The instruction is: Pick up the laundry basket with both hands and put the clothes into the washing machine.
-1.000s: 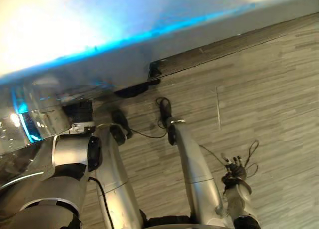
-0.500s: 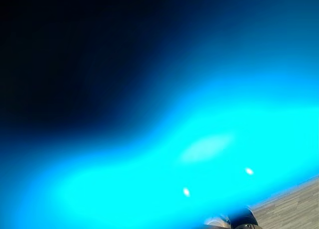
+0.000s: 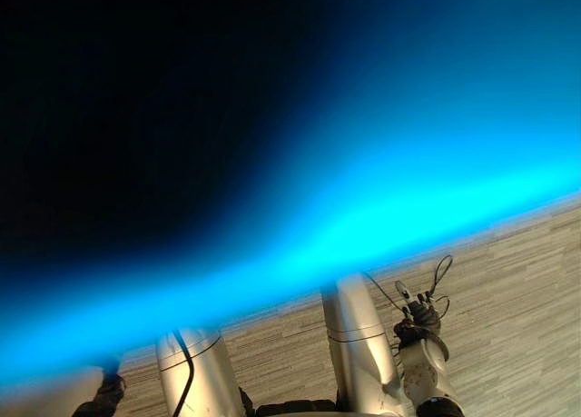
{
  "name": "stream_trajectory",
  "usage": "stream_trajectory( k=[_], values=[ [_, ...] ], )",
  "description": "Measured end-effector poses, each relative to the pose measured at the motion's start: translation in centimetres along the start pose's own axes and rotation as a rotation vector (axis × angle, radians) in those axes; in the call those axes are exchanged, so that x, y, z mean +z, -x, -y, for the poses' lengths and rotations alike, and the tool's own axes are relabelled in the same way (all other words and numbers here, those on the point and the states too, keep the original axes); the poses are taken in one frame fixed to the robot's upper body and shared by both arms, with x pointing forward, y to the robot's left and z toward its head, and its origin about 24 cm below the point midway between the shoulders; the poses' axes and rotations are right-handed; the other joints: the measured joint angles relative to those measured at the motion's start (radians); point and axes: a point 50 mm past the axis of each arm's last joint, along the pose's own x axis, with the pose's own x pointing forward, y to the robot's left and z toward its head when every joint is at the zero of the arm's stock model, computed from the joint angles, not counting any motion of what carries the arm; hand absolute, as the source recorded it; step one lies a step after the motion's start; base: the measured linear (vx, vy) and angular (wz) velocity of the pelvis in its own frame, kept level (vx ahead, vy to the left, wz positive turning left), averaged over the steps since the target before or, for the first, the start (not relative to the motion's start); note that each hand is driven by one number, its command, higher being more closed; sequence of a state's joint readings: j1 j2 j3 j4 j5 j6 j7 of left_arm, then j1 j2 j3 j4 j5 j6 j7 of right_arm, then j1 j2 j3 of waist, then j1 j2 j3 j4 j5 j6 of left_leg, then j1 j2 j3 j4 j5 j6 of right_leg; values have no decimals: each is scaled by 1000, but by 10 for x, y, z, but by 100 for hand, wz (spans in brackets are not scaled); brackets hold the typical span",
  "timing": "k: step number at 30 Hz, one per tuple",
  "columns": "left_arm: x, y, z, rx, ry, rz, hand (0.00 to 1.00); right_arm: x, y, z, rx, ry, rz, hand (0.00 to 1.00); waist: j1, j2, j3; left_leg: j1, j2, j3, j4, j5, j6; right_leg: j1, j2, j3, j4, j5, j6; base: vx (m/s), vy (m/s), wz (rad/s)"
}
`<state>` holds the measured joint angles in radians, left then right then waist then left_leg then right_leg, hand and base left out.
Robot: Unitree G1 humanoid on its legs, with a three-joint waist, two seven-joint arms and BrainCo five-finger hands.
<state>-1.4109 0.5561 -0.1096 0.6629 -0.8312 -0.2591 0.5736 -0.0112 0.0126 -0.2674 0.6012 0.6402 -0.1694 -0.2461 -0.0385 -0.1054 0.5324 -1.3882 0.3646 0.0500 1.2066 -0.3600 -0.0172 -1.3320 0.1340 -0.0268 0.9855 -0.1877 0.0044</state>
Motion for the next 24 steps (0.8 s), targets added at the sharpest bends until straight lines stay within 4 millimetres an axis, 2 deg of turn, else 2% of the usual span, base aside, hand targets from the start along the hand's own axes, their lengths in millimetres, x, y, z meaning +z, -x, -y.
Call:
stream_trajectory(
  k=[1, 3, 5, 6, 7, 9, 12, 15, 17, 20, 24],
  values=[
    [-2, 2, 3, -20, -100, 27, 100, 3, -1, 2, -2, -5, 9, 0, 2, 0, 0, 0, 0, 0, 0, 0, 0, -1, 0, 0, 0, 0, 0, 0, 0, 0],
    [-9, 10, 12, -80, -426, 133, 100, 10, -2, 6, 13, -13, 41, 0, 3, 0, -4, -6, 0, -1, 2, 0, 0, -6, -1, -1, 1, 0, 0, 0, 0, 0],
    [-21, 20, 20, -148, -838, 289, 100, 15, -1, 11, 17, -5, 73, 0, 4, 3, -19, -24, 0, -3, 7, 0, 0, -21, -2, -4, 3, 0, 0, 3, 8, -2],
    [-30, 28, 24, -225, -1138, 447, 0, 19, -2, 13, 27, 7, 99, 0, 5, 18, -25, -40, 3, -14, 18, 0, 0, -24, -4, -17, 4, 0, 0, 0, 0, 0],
    [-35, 33, 26, -271, -1250, 512, 0, 20, -2, 13, 39, 23, 105, 0, 5, 28, -30, -50, 3, -22, 22, 0, 0, -28, -7, -25, 3, 0, 0, 11, 38, -1],
    [-47, 41, 33, -415, -1621, 736, 0, 23, -4, 5, 98, 51, 114, 0, 4, 37, -33, -58, 4, -17, 28, -1, 1, -35, -15, -28, 4, 0, 1, 4, 39, -4],
    [-50, 30, 24, -413, -1801, 682, 0, 15, -2, -8, 154, 30, 80, 0, 2, 36, -33, -60, 20, -1, 21, -1, 1, -35, -16, -27, -15, 1, 3, -16, 37, -11],
    [-49, 19, 14, -346, -1808, 529, 0, 11, -2, -7, 155, 6, 55, 0, 1, 31, -31, -50, 29, 27, 18, -1, 1, -38, -21, -14, -10, 2, 6, -4, 4, -2],
    [-46, 12, 7, -300, -1731, 380, 0, 9, -2, -7, 159, 5, 44, 0, 1, 28, -29, -44, 34, 38, 17, -1, 1, -38, -23, -11, -15, 2, 6, 3, 13, -10],
    [-43, 6, 1, -252, -1575, 245, 0, 5, -1, -9, 168, -1, 29, 0, -5, 27, -29, -43, 35, 40, 11, -1, 1, -34, -27, -13, -25, 6, 12, 3, 12, -6],
    [-39, 1, -7, -170, -1274, 83, 0, -1, 2, -14, 182, 13, 0, 0, -6, 26, -28, -37, 30, 50, -6, -1, 1, -29, -31, -9, -39, 9, 17, 3, 8, 2]
  ],
)
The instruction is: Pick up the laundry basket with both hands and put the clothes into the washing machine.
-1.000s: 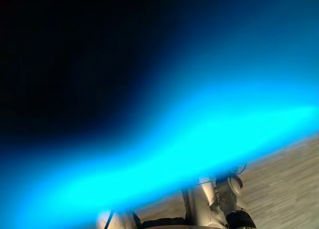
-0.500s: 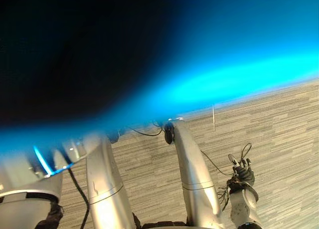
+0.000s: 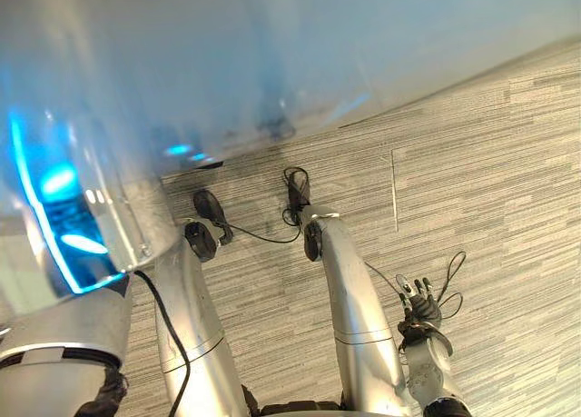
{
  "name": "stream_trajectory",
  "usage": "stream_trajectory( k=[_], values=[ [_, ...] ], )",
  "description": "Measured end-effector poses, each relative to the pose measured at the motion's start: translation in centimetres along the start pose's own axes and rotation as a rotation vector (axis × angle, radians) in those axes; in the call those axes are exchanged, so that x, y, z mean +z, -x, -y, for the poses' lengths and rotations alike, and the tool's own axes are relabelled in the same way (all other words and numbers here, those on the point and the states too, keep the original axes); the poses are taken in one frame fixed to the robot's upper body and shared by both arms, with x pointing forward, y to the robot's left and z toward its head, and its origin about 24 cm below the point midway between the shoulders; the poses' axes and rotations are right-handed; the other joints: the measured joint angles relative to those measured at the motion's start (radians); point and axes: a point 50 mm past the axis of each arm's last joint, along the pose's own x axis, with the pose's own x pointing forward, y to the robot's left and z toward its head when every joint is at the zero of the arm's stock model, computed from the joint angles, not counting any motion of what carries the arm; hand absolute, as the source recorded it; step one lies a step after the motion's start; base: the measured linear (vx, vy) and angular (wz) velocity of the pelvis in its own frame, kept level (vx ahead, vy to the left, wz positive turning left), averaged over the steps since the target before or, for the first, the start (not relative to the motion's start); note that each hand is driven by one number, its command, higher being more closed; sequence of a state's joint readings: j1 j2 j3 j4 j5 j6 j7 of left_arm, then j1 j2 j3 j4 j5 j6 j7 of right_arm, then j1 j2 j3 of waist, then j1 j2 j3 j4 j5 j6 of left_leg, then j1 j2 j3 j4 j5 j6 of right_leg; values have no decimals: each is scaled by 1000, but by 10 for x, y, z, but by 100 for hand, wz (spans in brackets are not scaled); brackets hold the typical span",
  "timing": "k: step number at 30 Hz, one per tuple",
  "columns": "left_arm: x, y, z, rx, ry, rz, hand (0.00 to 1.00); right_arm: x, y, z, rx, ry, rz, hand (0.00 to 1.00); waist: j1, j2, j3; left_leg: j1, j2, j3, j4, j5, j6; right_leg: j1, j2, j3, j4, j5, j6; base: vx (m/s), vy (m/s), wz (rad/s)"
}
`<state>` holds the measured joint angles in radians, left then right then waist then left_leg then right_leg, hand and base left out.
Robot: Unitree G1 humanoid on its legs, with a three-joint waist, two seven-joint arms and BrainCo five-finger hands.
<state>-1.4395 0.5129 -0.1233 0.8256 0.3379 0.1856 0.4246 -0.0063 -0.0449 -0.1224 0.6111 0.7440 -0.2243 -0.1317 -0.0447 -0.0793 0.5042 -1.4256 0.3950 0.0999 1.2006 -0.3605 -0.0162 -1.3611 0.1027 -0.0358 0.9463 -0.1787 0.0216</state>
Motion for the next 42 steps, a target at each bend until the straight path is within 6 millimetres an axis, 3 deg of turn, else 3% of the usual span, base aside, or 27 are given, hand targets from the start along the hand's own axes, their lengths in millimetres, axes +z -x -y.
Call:
stream_trajectory(
  k=[3, 7, 13, 15, 17, 19, 20, 24, 27, 34, 36, 40, 42],
  values=[
    [-8, -3, -7, 11, 283, -106, 0, -2, 1, -4, 11, 1, -12, 0, -3, -8, 7, 12, -13, -6, -12, 0, 0, 12, -1, 1, -10, 3, 5, 6, 8, 3],
    [-16, -3, -11, 24, 514, -173, 0, -2, 0, -5, 14, 15, -23, 0, 0, -4, 12, 17, -15, -15, -14, 0, 0, 21, -2, -6, -12, 7, 9, 7, 5, 2],
    [-46, 20, -21, 82, 842, -197, 0, 3, -1, -9, 24, 46, 2, 0, 6, 4, 28, 33, -34, -47, -16, 3, -1, 48, -18, -38, -4, 13, -2, 22, 11, 12],
    [-53, 39, -21, 88, 877, -163, 0, 4, -1, -9, 17, 52, 7, 0, 10, 4, 29, 34, -47, -64, -18, 13, -4, 53, -23, -49, 5, 14, -6, 27, 6, 16],
    [-61, 70, -10, 89, 888, -154, 0, 8, -1, -11, 23, 56, 26, 0, 26, 5, 29, 41, -62, -76, -27, 22, -3, 60, -35, -61, 11, 3, -16, 35, 2, 24],
    [-78, 115, 10, 71, 895, -231, 0, 13, -1, -13, 19, 70, 49, 0, 52, 10, 32, 52, -68, -93, -35, 33, -9, 81, -37, -79, 9, -3, -26, 39, 0, 23],
    [-81, 128, 17, 58, 904, -259, 0, 14, -1, -14, 23, 70, 57, 0, 62, 10, 32, 55, -70, -97, -37, 33, -9, 84, -38, -82, 10, -6, -28, 39, -1, 26],
    [-97, 213, 47, -54, 819, -399, 0, 30, 0, -26, 68, 84, 134, 0, 90, 11, 33, 121, -98, -107, -80, 43, -14, 148, -59, -96, -4, -23, -37, 29, -1, 27],
    [-100, 249, 53, -122, 792, -455, 0, 42, 2, -38, 101, 98, 193, 0, 106, 11, 32, 185, -109, -100, -130, 54, -17, 209, -67, -100, -39, -27, -33, 0, -13, 23],
    [-108, 310, 63, -339, 798, -568, 0, 74, 11, -83, 240, 68, 342, 0, 130, 16, 32, 330, -154, -99, -234, 87, -26, 341, -95, -108, -95, -34, -44, -9, -36, 26],
    [-103, 328, 70, -437, 810, -589, 0, 85, 14, -98, 279, 82, 394, 0, 145, 33, 32, 360, -170, -111, -247, 92, -27, 374, -109, -122, -90, -46, -50, 11, -31, 30],
    [-102, 345, 75, -532, 816, -610, 0, 100, 18, -130, 385, 127, 467, 0, 176, 54, 35, 386, -190, -127, -246, 96, -32, 401, -125, -130, -61, -65, -57, -2, -28, 25],
    [-104, 346, 74, -541, 810, -613, 0, 96, 17, -135, 376, 120, 450, 0, 184, 63, 37, 387, -199, -137, -242, 99, -35, 405, -126, -134, -54, -68, -55, -47, -32, 16]
  ],
)
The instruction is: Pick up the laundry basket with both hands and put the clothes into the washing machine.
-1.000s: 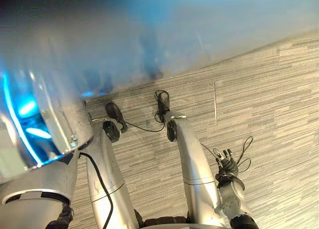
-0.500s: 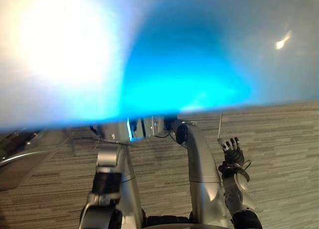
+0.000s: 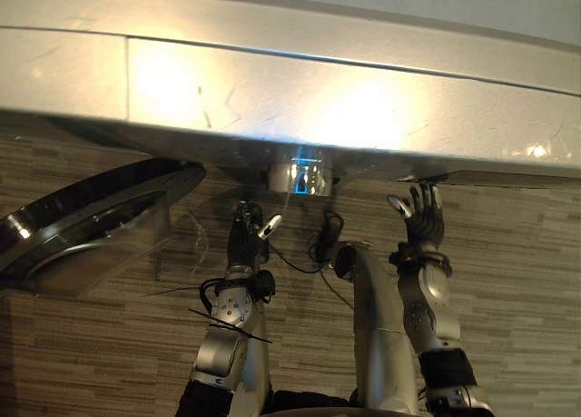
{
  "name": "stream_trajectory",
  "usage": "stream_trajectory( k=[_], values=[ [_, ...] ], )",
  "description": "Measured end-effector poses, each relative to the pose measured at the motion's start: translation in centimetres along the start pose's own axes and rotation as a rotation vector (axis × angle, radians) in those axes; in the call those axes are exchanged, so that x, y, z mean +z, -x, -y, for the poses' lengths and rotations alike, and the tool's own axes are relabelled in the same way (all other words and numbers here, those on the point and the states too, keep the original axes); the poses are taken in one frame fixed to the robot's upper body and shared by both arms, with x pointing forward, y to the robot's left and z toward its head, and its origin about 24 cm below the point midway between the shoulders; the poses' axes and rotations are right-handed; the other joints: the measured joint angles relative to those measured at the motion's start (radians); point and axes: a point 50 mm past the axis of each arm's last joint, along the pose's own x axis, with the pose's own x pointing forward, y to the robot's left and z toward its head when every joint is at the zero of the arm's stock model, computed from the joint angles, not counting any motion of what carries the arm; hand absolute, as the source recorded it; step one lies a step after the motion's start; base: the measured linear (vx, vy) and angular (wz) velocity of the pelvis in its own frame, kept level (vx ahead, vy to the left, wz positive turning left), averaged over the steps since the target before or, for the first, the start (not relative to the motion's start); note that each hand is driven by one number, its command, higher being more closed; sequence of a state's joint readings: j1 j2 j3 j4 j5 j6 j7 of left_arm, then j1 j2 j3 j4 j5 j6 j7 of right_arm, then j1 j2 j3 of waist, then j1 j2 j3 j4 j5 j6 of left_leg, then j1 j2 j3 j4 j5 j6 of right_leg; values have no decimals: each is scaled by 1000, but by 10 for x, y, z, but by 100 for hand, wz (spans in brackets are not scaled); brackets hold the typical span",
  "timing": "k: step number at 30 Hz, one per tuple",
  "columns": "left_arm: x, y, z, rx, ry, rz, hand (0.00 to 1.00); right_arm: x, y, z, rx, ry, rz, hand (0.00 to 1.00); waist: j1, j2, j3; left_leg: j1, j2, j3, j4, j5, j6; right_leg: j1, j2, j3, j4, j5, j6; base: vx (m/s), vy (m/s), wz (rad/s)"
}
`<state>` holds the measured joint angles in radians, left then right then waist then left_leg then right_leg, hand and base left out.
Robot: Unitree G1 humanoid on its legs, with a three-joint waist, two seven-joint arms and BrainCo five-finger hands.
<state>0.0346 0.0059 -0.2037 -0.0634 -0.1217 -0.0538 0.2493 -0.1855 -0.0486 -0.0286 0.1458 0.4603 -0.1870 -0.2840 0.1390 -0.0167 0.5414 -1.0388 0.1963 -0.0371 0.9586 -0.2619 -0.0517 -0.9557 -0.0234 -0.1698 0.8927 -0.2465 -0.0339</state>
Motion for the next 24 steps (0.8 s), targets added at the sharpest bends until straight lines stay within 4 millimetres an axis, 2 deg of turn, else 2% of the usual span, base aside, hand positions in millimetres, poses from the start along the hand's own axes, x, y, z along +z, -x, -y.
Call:
stream_trajectory(
  k=[2, 8, 11, 13, 16, 18, 21, 24],
  values=[
    [-6, 1, 0, -6, -8, -25, 0, -1, -5, -4, 6, 7, -8, 0, 0, 13, 0, 0, -7, -6, 3, 0, 1, 3, -13, -7, 11, -10, 9, -74, -19, 17],
    [-11, 2, -1, -2, -19, -48, 0, -11, -25, -13, -2, -20, -70, 0, 7, 18, 0, -21, -13, -28, 10, 2, -2, -6, -14, -20, 16, -15, 4, -112, -30, 10],
    [-14, 2, 0, -1, -15, -61, 0, -18, -44, -39, 63, -32, -137, 0, 34, 41, 3, -85, -32, -50, 16, 3, -5, -63, -14, -25, 36, -15, 4, -131, -44, 23],
    [-11, 1, 1, 3, -2, -47, 0, -23, -51, -45, 56, -54, -183, 0, 60, 60, 6, -126, -44, -76, 46, 6, -9, -96, -19, -39, 72, -22, -2, -75, -22, 13],
    [-7, -2, 2, 6, 7, -32, 0, -29, -56, -53, 76, -59, -236, 0, 77, 71, 8, -174, -66, -101, 87, 11, -14, -138, -37, -55, 133, -53, -5, -20, -4, 20],
    [-2, -3, 4, 2, 18, -10, 0, -31, -60, -54, 70, -62, -262, 0, 96, 76, 9, -207, -79, -114, 120, 18, -14, -166, -52, -63, 179, -77, -1, 2, 4, 21],
    [2, -3, 6, 3, 34, 8, 0, -30, -67, -54, 60, -53, -284, 0, 98, 82, 11, -244, -104, -136, 148, 17, -14, -192, -74, -77, 220, -100, 7, 18, 22, 29],
    [7, -3, 6, 8, 50, 25, 0, -24, -75, -51, 48, -36, -289, 0, 118, 83, 11, -278, -124, -148, 177, 16, -14, -220, -86, -79, 261, -120, 17, 5, 24, 18]
  ],
)
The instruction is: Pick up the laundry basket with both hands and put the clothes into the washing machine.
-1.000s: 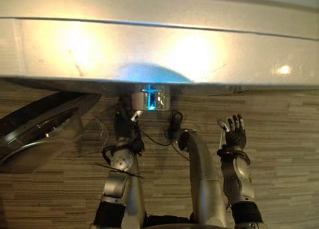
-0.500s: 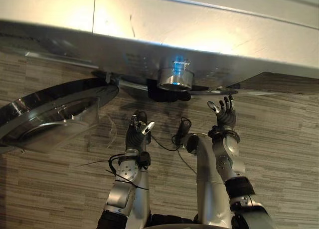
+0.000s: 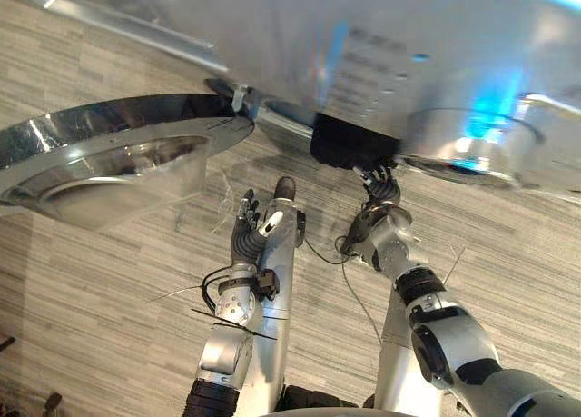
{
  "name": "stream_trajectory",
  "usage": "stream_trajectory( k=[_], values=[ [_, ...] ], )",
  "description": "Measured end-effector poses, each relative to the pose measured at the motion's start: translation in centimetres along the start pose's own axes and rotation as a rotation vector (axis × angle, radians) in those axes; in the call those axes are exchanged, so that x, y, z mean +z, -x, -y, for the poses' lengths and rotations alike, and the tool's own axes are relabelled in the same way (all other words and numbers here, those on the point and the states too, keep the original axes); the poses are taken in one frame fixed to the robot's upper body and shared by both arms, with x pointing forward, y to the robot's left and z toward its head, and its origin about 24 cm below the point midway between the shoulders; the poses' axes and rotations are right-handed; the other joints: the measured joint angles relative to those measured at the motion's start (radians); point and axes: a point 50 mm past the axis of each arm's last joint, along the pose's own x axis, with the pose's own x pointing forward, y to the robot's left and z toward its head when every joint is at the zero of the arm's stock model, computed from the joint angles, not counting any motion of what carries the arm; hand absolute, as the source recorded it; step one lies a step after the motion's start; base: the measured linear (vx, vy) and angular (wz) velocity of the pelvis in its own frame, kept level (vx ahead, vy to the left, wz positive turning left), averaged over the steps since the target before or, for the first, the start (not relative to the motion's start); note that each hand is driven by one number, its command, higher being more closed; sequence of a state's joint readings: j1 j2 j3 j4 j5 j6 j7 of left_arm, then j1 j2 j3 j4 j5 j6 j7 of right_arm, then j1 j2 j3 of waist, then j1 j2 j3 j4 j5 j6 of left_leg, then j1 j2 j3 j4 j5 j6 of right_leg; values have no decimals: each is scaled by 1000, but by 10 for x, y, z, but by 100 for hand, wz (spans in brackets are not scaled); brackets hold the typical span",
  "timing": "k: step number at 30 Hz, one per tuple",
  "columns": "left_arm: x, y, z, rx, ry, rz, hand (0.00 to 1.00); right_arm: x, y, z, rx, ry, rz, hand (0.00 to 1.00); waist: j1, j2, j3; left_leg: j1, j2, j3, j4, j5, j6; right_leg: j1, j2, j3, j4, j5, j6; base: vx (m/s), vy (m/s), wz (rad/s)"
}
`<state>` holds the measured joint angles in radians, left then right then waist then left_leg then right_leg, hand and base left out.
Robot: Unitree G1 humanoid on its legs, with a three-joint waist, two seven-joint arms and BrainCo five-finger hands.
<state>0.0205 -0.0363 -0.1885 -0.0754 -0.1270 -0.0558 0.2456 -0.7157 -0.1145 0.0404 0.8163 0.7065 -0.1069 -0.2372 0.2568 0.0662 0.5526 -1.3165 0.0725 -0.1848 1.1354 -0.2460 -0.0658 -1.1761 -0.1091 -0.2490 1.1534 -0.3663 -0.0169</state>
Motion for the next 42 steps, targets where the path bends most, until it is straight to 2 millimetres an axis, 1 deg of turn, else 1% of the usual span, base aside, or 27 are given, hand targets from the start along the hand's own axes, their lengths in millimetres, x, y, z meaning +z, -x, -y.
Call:
stream_trajectory(
  k=[3, 4, 5, 6, 7, 9, 11, 12, 13, 15, 16, 17, 19, 20, 22, 24, 25, 28, 30, 33, 34, 36, 37, 38, 39, 42],
  values=[
    [4, 0, -1, 13, 25, 17, 0, 12, -6, 1, 0, 32, 16, 0, 21, 3, -1, -35, -15, -6, 17, -3, -6, -33, -13, -2, 27, -9, -2, -18, 30, 12],
    [4, 0, -1, 15, 25, 19, 0, 15, -7, 6, -14, 43, 20, 0, 31, 6, -1, -47, -25, -6, 21, -3, -6, -46, -20, -1, 42, -16, -1, -25, 33, 20],
    [4, 0, -1, 19, 26, 19, 0, 17, -8, 8, -20, 49, 24, 0, 33, 9, -1, -53, -28, -6, 21, -3, -6, -52, -25, -2, 47, -20, 1, -23, 25, 34],
    [4, 0, -1, 25, 29, 17, 0, 21, -9, 13, -31, 61, 27, 0, 35, 18, -2, -66, -43, -10, 20, -3, -6, -60, -36, -7, 54, -24, 1, -20, 22, 33],
    [3, -1, -3, 34, 26, 12, 0, 24, -12, 16, -44, 74, 21, 0, 40, 22, -1, -78, -45, -9, 18, -2, -7, -70, -37, -9, 57, -26, 1, -17, 24, 36],
    [1, -1, -6, 44, 22, 4, 0, 27, -14, 14, -46, 77, 20, 0, 41, 22, -1, -91, -56, -8, 14, 1, -11, -85, -51, -8, 67, -31, -2, -7, 22, 20],
    [-1, -1, -4, 53, 46, -8, 0, 40, -17, 17, -61, 88, 42, 0, 60, 23, -1, -110, -61, -5, 14, 12, -9, -108, -61, -5, 81, -36, -2, -1, 35, 11],
    [-1, 0, -4, 60, 52, -11, 0, 42, -18, 18, -66, 89, 44, 0, 60, 23, -2, -109, -66, -4, 14, 19, -8, -108, -67, -4, 88, -42, 0, -3, 31, 22],
    [-1, 0, -3, 63, 55, -11, 0, 50, -19, 18, -66, 85, 63, 0, 60, 23, -2, -113, -76, -5, 11, 19, -8, -114, -74, -4, 95, -48, 5, -9, 20, 25],
    [1, 0, -2, 62, 67, -1, 0, 61, -21, 21, -90, 79, 84, 0, 62, 23, -1, -130, -79, -3, -7, 26, -12, -130, -86, -6, 92, -48, 5, -21, 16, 27],
    [2, 0, -2, 62, 74, 0, 0, 64, -22, 22, -92, 81, 91, 0, 62, 23, -1, -136, -80, -2, -14, 29, -15, -137, -86, -5, 91, -49, 6, -29, 6, 33],
    [3, 0, -2, 63, 78, 5, 0, 71, -23, 23, -97, 83, 107, 100, 61, 24, -1, -147, -85, 1, -28, 29, -15, -150, -86, -1, 89, -49, 6, -33, -2, 39],
    [4, 0, -2, 63, 82, 11, 0, 82, -24, 27, -114, 64, 127, 100, 60, 24, -1, -162, -90, 9, -61, 34, -23, -170, -85, 4, 79, -50, 4, -38, -3, 43],
    [5, 0, -2, 67, 86, 17, 0, 90, -24, 30, -132, 58, 141, 100, 59, 25, -1, -168, -90, 14, -88, 43, -38, -181, -85, 7, 69, -50, 3, -33, -3, 32],
    [6, 0, -3, 77, 87, 18, 0, 94, -25, 31, -136, 40, 141, 100, 58, 25, -1, -171, -88, 15, -95, 44, -39, -184, -84, 6, 67, -49, 5, -23, 12, 16],
    [7, 1, -1, 73, 90, 21, 0, 97, -25, 34, -153, 22, 129, 100, 60, 24, -1, -172, -83, 9, -92, 79, -33, -185, -82, 0, 73, -44, 5, -12, 42, -8],
    [8, 1, -1, 73, 91, 24, 0, 98, -25, 34, -156, 11, 125, 100, 59, 24, -1, -175, -83, 8, -88, 85, -30, -187, -82, -1, 78, -44, 5, -6, 42, -8],
    [12, 1, -1, 74, 101, 43, 0, 106, -25, 34, -178, -64, 138, 100, 57, 24, -1, -199, -78, 8, -85, 97, -30, -209, -83, 0, 85, -44, 5, -5, 26, 0],
    [16, 2, -2, 78, 116, 54, 0, 112, -24, 32, -185, -114, 155, 100, 54, 24, -1, -217, -75, 11, -84, 112, -23, -227, -84, 1, 90, -40, 10, -5, 46, -2],
    [20, 4, -7, 112, 125, 72, 0, 115, -21, 22, -178, -148, 176, 100, 33, 23, 0, -242, -74, 16, -71, 118, -20, -251, -85, 5, 104, -36, 11, 1, 52, 1],
    [21, 4, -8, 119, 124, 78, 0, 115, -18, 18, -173, -183, 187, 100, 27, 23, 0, -252, -73, 18, -68, 119, -21, -260, -85, 6, 105, -29, 5, 4, 55, -4],
    [22, 4, -9, 130, 125, 80, 0, 116, -12, 14, -168, -221, 209, 100, 27, 22, 1, -259, -73, 21, -68, 129, -18, -271, -85, 10, 105, -20, 1, 5, 57, -8],
    [22, 4, -11, 144, 125, 80, 0, 117, -7, 10, -155, -259, 237, 100, 22, 22, 1, -261, -72, 21, -68, 142, -14, -274, -84, 11, 106, -18, 4, 9, 55, -8],
    [23, 4, -13, 156, 123, 84, 0, 125, -1, 3, -135, -305, 281, 100, 10, 21, 1, -263, -72, 23, -68, 143, -14, -276, -84, 14, 105, -15, 8, 11, 63, -6],
    [23, 4, -14, 162, 123, 86, 0, 123, 1, 0, -134, -317, 281, 100, 3, 21, 1, -263, -72, 25, -68, 143, -14, -277, -83, 16, 105, -14, 8, 13, 58, -3],
    [23, 4, -17, 186, 121, 88, 0, 120, 19, -10, -103, -360, 327, 100, -5, 20, 2, -263, -67, 31, -71, 143, -13, -280, -78, 22, 95, -2, 4, 13, 48, -9]
  ],
)
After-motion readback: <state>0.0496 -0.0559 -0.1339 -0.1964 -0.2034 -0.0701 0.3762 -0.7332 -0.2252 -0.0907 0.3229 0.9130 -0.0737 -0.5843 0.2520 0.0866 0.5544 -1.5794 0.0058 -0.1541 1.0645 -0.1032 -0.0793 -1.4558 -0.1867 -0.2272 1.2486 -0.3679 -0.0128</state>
